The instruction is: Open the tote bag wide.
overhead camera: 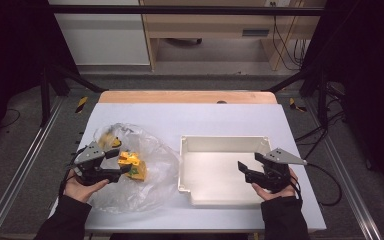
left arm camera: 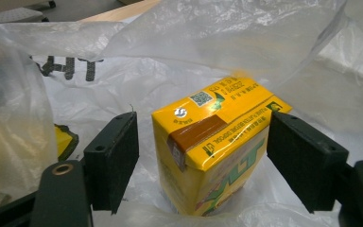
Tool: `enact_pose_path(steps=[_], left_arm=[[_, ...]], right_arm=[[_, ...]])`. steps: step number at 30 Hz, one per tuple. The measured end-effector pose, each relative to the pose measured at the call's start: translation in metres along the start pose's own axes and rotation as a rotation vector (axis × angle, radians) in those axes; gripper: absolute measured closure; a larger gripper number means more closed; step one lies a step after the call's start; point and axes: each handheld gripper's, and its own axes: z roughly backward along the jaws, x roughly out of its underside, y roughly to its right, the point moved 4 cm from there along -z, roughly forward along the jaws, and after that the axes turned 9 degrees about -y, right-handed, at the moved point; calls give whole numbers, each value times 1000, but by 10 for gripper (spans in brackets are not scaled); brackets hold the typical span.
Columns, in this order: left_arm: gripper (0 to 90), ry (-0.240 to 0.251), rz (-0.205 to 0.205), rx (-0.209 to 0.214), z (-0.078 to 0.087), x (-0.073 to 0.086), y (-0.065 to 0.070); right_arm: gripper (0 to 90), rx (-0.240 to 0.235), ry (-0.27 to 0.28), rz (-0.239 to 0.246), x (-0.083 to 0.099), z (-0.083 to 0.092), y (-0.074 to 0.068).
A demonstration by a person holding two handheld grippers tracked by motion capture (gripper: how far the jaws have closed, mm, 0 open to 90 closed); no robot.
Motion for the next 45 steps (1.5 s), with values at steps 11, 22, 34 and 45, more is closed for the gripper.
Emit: enact_pose_path(steps=[11,22,34,45], left_arm=[[231,-49,-42,4,-11,2,4],[226,-62,-78,23,-19,3,3],[403,-91,-46,-17,-7,7,6],[311,-89,-86,45,-15,-13,3]], right_arm=[[315,31,-31,13,9,-1,4],[315,43,-57,24,13,-8,3],[317,45,-61,31,13,-9,3],[317,43,-71,33,14,-12,3]])
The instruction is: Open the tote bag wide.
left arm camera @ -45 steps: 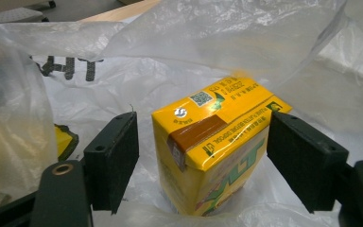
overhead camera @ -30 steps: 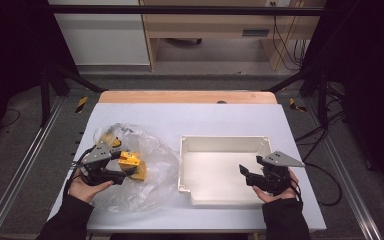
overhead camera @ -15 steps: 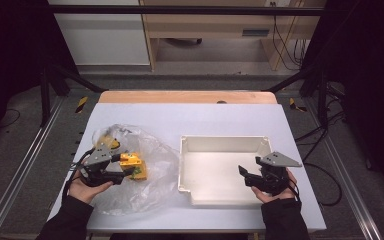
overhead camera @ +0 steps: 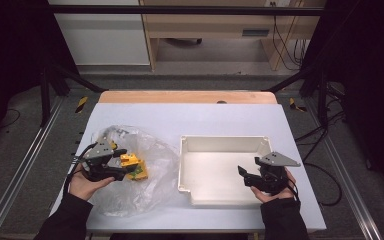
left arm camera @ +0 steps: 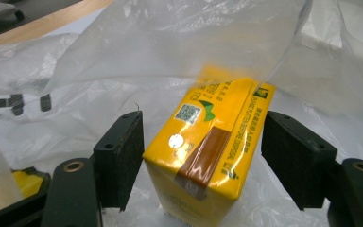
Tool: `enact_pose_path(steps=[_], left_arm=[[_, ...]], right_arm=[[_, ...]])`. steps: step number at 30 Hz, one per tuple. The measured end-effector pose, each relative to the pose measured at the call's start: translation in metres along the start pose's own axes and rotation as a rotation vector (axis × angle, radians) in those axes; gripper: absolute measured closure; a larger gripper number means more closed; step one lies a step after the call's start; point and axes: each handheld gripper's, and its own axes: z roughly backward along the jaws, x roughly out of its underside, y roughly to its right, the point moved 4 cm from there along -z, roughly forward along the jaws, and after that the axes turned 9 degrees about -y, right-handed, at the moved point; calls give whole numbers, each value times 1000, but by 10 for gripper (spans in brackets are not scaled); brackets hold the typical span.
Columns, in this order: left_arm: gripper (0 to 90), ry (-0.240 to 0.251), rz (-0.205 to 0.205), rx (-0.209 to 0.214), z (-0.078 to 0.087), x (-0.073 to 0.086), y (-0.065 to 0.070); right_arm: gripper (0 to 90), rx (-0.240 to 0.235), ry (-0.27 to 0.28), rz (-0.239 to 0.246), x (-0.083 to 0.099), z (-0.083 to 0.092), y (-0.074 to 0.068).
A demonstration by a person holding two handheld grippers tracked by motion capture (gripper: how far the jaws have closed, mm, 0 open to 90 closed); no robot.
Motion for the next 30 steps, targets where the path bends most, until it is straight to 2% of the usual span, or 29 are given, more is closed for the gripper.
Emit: enact_pose_path(steps=[3,7,10,15,18,21,29,30], left_arm=[[353,-14,-12,-9,-1,1,2],[492,-18,1,-11,3,3,3],[494,-31,-17,-21,4,2,6],[484,-31,-1,-28,3,1,6],[419,-28,16,-43,2,-2,5],[414,-35,27,-44,-1,-4,5],[423,-52,22,-54,-3,-11,8],[428,-69,17,-59,-6,-11,9]], right_arm=[[319,1,3,-1,0,0,1],[320,-2,4,-5,0,1,1],[320,-2,3,-6,0,1,1],[322,-2,5,-8,0,1,1],[321,-2,2,-6,0,0,1],[322,-1,5,-6,0,1,1],[322,-2,3,-9,0,0,1],[321,-2,4,-8,0,0,2]])
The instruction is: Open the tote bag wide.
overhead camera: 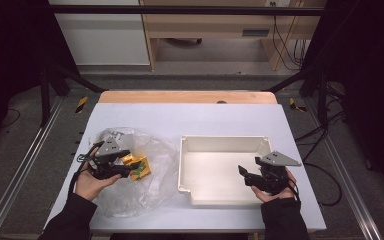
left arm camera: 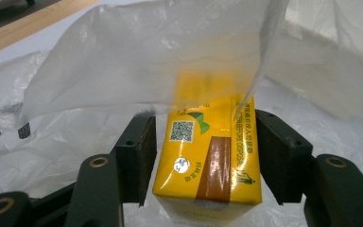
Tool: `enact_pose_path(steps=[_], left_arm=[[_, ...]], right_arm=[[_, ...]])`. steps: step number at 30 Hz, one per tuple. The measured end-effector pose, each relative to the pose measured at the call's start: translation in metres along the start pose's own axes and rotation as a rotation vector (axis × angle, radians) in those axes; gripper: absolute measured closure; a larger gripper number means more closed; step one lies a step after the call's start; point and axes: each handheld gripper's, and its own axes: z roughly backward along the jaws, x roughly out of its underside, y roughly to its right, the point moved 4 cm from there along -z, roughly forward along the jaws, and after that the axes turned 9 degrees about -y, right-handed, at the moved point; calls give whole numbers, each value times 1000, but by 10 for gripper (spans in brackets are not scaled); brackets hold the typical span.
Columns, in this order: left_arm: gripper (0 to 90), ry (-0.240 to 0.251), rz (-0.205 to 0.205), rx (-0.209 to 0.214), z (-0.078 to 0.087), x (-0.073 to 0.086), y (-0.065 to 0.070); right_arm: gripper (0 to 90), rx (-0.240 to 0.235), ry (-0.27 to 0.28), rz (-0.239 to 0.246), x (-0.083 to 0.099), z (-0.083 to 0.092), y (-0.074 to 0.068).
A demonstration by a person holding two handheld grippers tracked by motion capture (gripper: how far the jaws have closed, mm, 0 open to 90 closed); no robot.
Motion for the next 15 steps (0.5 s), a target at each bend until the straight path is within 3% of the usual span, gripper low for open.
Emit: enact_pose_path(steps=[3,15], left_arm=[[453,-27,8,4,-6,3,-1],[501,-17,15,-12,-2,1,3]], right_arm=[[322,-4,4,-3,-1,1,0],[323,-2,0,-6,0,0,1]])
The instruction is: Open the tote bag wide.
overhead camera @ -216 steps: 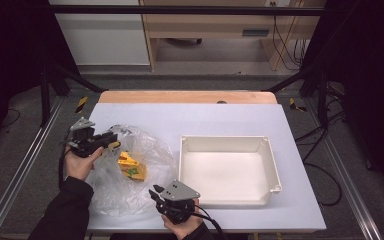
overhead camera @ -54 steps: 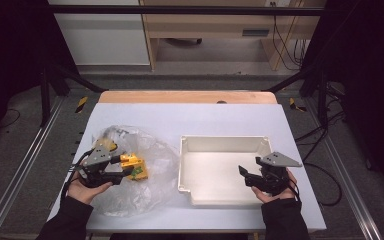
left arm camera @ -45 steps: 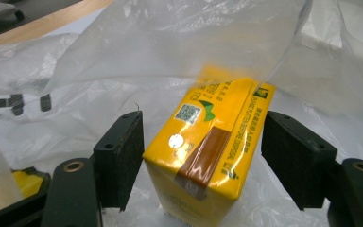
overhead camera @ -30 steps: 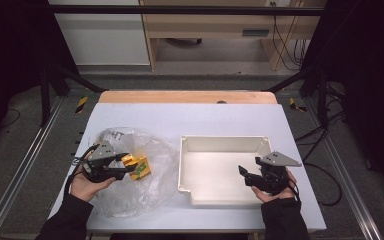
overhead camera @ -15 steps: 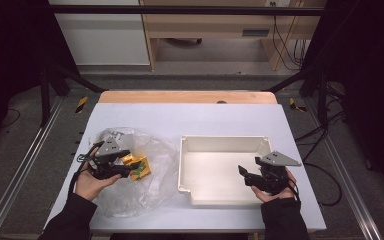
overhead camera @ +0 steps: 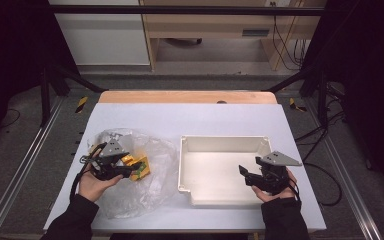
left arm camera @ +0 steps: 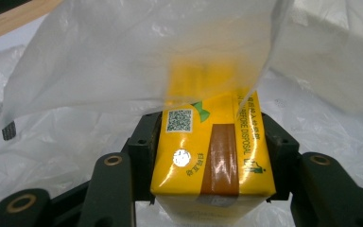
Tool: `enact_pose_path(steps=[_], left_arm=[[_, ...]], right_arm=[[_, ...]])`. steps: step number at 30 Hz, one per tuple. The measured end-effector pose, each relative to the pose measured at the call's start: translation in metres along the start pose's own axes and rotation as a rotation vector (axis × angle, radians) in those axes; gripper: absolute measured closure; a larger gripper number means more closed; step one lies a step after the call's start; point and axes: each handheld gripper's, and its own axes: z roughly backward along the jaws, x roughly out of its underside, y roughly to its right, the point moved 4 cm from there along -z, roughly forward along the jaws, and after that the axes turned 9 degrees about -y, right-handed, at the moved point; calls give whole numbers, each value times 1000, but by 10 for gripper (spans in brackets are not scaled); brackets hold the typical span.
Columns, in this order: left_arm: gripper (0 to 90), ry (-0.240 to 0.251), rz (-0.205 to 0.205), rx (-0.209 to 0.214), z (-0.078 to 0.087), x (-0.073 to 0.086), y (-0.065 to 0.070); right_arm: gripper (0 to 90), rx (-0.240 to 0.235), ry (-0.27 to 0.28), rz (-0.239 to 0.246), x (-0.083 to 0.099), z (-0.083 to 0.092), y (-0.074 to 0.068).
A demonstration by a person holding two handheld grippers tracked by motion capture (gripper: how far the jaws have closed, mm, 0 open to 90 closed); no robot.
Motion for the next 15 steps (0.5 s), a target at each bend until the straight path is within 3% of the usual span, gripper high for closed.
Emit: enact_pose_path(steps=[7,15], left_arm=[[503,51,8,-14,23,-8,2],[503,95,22,-1,47,-9,0]], right_arm=[[324,2,3,-4,0,1,1],[326,4,10,-7,-1,2,2]])
